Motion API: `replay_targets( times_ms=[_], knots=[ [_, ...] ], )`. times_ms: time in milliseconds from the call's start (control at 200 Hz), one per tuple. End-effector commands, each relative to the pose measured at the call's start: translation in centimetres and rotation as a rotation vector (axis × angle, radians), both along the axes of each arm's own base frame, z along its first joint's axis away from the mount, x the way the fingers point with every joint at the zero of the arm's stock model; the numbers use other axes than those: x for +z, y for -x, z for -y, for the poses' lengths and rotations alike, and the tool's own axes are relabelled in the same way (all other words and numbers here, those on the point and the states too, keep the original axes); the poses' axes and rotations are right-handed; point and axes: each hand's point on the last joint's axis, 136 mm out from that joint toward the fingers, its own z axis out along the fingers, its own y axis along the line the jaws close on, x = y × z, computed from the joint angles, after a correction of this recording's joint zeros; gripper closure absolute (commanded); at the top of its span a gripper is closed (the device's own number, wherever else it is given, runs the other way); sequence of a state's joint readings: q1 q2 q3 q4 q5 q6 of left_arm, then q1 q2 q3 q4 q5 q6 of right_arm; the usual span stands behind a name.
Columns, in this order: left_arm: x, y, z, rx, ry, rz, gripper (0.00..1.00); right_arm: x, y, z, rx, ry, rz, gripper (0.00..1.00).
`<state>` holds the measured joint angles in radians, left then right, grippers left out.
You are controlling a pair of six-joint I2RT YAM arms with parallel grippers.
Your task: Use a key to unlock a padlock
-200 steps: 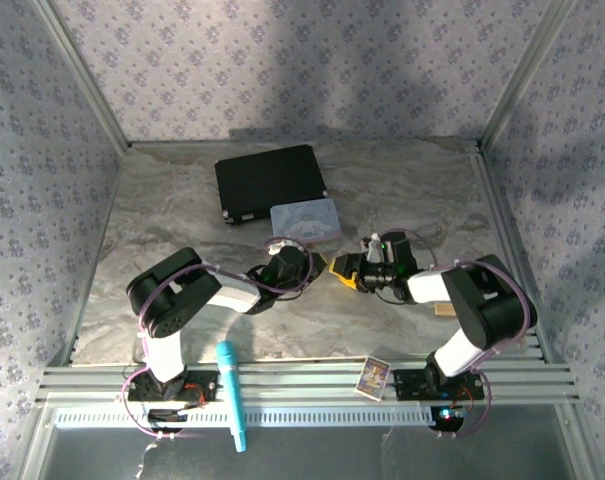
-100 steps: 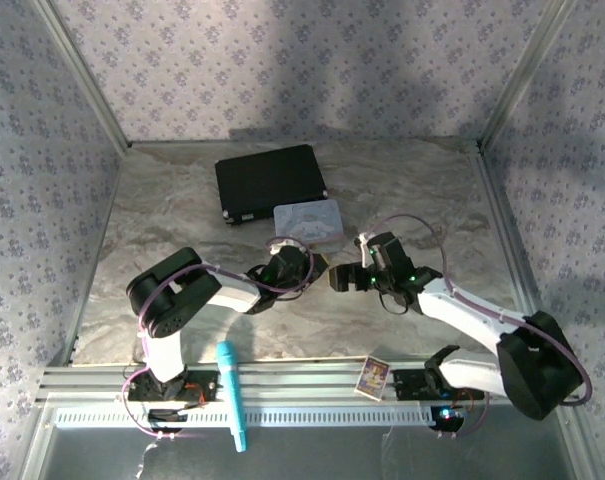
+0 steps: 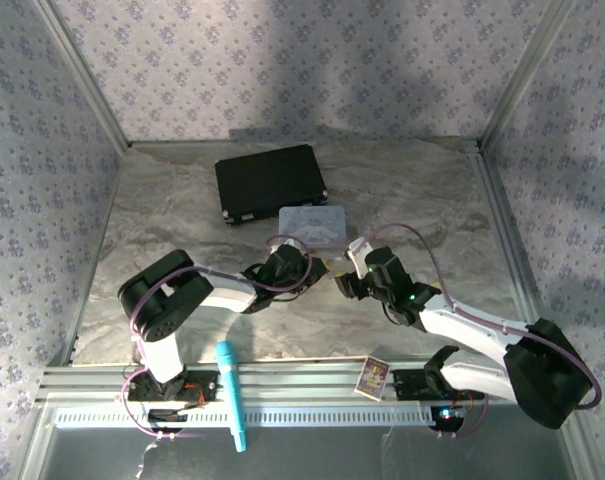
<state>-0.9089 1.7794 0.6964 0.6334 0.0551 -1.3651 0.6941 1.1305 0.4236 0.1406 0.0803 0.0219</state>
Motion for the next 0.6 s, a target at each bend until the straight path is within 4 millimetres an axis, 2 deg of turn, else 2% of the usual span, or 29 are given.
replay_targets(
  times_ms=[0,80,380,595],
  knots=[
    [-2.4,2.4,-1.0,-0.045,-0.032,-0.135,1.00,-0.1,0.4,-1.8,0.105,0.006,0.047,0.40],
    [-2.4,2.4,-1.0,-0.046,-0.026,-0.137,1.00,-0.9,0.8,-2.7,0.143,0.039,0.037,0.47],
    [-2.1,2.5,-0.8,-0.060,-0.005,-0.137,1.00,-2.5,0.2,-4.1,0.168,0.121,0.045,0.49],
    [-2.0,2.7,-0.9,-0.068,-0.008,-0.137,1.00,-2.5,-1.1,-4.7,0.145,0.157,0.096,0.56]
  ],
)
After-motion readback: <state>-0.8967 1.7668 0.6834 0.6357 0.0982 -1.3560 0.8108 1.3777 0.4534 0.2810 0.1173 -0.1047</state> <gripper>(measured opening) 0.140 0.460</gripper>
